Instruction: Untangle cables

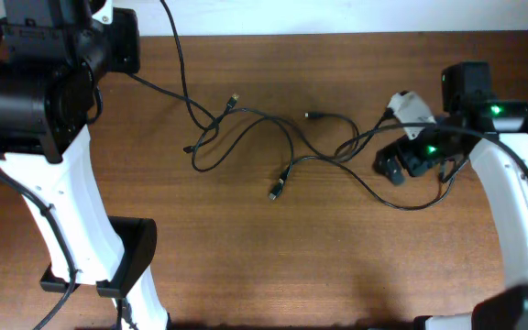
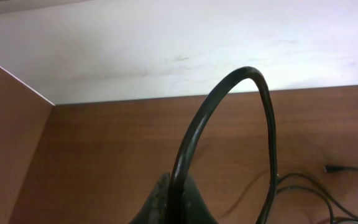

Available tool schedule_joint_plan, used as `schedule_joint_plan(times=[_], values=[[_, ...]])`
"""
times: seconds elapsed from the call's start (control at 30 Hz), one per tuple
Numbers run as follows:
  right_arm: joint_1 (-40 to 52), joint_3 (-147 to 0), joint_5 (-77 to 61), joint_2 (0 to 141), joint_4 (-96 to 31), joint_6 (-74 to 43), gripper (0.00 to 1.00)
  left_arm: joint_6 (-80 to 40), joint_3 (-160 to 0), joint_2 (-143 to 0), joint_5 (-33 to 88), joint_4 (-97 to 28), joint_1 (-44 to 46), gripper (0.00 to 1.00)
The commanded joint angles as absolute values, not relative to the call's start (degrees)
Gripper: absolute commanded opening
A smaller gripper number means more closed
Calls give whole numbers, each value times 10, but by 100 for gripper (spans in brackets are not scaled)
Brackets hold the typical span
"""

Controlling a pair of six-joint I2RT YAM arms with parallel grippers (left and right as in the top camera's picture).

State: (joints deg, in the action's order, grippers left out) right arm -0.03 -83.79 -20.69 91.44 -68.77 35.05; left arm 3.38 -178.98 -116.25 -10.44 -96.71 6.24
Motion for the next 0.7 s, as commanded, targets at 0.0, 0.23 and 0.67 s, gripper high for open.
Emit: schedule_joint_plan(times=[0.0, 0.23, 0.67], values=[[6, -835, -328, 966, -694, 442, 99, 31, -1789, -1154, -98, -967, 59, 0], [45, -823, -343, 1175, -679, 454, 99, 31, -1789, -1154, -98, -967, 59, 0], [50, -856, -267, 1182, -629, 411, 92, 31, -1789, -1154, -98, -967, 59, 0]])
